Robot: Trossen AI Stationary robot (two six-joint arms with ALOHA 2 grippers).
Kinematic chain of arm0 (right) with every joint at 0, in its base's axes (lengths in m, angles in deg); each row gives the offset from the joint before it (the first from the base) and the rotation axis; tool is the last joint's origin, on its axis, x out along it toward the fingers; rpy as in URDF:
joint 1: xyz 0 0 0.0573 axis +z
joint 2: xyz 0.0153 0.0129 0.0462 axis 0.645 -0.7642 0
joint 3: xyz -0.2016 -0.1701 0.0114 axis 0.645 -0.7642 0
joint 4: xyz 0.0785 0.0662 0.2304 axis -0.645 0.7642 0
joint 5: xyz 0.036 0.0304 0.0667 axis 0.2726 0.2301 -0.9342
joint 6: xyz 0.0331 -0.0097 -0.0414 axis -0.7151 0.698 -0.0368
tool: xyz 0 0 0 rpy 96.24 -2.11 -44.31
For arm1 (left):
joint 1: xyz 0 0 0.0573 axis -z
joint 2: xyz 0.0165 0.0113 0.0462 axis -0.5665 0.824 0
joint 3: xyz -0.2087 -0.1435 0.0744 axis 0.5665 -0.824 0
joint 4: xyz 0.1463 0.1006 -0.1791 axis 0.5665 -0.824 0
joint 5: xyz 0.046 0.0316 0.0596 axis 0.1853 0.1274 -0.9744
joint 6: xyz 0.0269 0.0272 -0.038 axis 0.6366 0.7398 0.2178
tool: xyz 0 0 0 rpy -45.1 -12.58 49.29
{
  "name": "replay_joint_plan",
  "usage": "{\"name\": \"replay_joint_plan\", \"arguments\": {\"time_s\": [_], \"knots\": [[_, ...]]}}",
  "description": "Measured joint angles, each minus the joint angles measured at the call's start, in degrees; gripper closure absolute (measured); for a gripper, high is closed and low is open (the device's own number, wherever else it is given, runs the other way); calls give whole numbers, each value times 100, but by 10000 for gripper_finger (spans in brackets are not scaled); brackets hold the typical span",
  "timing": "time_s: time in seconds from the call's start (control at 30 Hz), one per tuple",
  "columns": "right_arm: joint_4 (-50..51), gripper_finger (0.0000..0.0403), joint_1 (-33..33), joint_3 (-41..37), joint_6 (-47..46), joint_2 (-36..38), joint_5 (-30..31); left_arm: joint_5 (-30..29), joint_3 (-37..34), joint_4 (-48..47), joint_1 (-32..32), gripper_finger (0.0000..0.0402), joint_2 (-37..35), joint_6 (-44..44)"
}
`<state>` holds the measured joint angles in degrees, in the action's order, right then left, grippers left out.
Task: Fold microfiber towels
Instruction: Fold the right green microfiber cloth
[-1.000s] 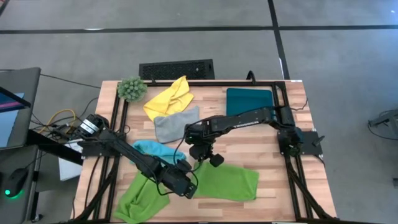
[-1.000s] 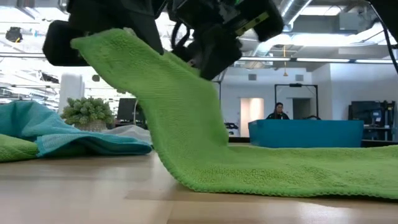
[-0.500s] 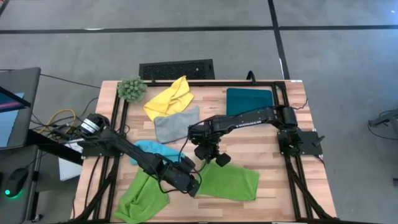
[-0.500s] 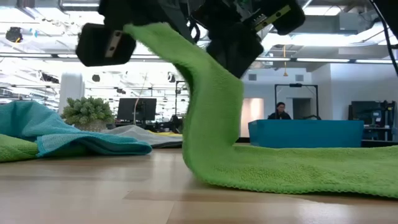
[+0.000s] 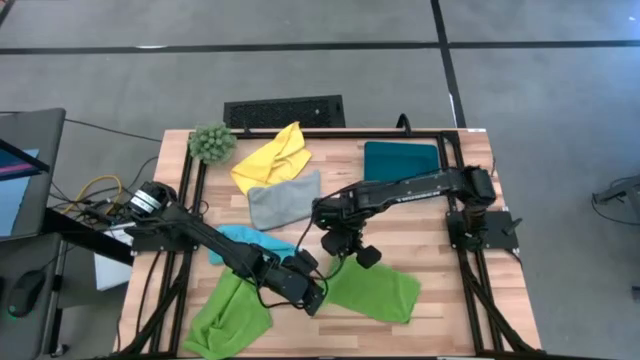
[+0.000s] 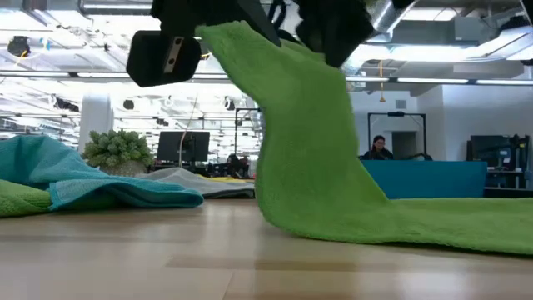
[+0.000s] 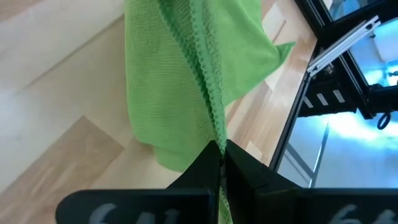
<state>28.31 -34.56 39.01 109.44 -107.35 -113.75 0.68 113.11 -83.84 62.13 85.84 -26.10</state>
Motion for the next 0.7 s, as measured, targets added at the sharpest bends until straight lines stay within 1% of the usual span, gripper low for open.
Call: {"name": "replay_joint_plan", "arguments": {"time_s": [0.17,0.43,0.5,0.53,0.6,0.7], "knots": [[-346,401,2,-779,-391,524,49,-5,-1,74,-101,401,0,265],[-764,400,2,-1765,-786,1305,156,24,-2,361,-327,401,7,622],[-879,399,0,-1973,-871,1464,160,91,-1,565,-388,401,50,718],[-907,399,2,-2064,-915,1533,170,147,36,702,-412,401,136,759],[-927,399,18,-2199,-1008,1643,170,266,224,683,-450,401,373,898],[-931,399,73,-2368,-1145,1779,173,595,848,511,-492,401,946,1151]]}}
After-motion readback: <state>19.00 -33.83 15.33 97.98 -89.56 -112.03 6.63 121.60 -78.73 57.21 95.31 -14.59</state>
